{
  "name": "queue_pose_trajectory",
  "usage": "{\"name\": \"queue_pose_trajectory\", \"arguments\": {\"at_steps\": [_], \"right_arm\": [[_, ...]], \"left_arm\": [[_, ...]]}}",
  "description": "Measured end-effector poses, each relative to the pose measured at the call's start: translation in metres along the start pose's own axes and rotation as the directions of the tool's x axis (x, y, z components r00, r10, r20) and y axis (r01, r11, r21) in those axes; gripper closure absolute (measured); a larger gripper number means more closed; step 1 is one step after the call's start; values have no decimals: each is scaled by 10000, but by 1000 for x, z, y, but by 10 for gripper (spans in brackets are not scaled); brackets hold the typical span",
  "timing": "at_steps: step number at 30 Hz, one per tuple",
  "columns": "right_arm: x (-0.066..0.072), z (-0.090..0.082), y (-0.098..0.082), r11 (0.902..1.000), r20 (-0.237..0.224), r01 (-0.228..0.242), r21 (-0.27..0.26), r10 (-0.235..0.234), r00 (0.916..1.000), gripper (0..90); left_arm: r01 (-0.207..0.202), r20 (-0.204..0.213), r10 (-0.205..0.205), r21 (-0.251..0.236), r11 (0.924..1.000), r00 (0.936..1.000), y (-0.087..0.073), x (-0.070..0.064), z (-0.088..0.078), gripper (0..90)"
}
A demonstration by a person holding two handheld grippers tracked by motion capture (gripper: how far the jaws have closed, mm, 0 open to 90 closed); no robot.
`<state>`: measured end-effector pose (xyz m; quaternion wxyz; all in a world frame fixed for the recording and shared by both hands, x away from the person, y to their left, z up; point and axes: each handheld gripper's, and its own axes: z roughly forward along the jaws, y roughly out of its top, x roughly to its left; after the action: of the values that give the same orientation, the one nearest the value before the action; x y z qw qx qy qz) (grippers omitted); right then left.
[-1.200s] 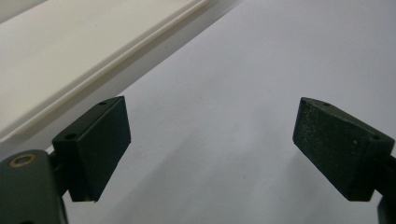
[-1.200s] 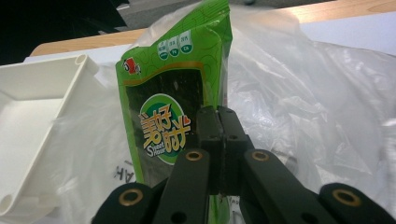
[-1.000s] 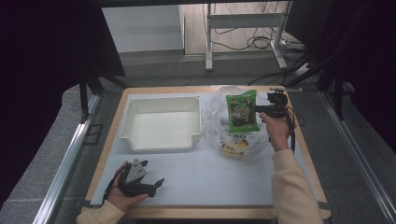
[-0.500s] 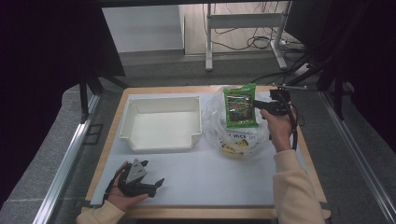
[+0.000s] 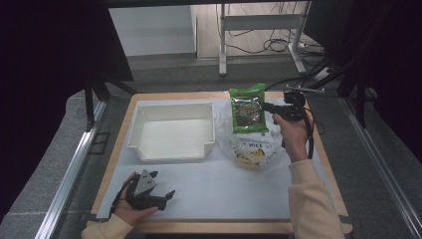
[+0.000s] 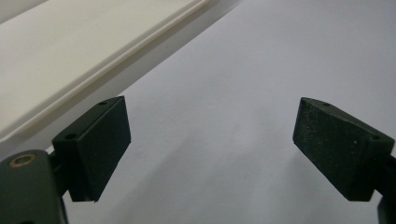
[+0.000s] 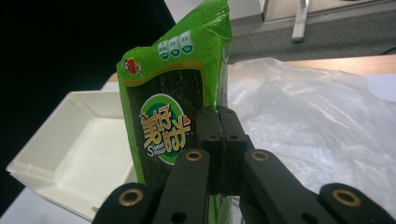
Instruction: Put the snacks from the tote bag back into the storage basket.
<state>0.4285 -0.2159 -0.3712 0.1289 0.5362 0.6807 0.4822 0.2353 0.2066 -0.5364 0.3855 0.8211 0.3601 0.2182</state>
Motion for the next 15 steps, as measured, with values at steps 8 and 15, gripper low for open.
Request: {"name": "queue_pose_trajectory", "arguments": {"at_steps": [8,15], "right_arm": [[12,3,0,9999,-399,150,-5,-150,9991,900],[19,9,0,9999,-667,170,-5,-170,9976,900]], "left_arm": [[7,5,-7,0,10000,10000,0,0,0,112],[15,-3,-15,-25,10000,10000,0,0,0,113]]}}
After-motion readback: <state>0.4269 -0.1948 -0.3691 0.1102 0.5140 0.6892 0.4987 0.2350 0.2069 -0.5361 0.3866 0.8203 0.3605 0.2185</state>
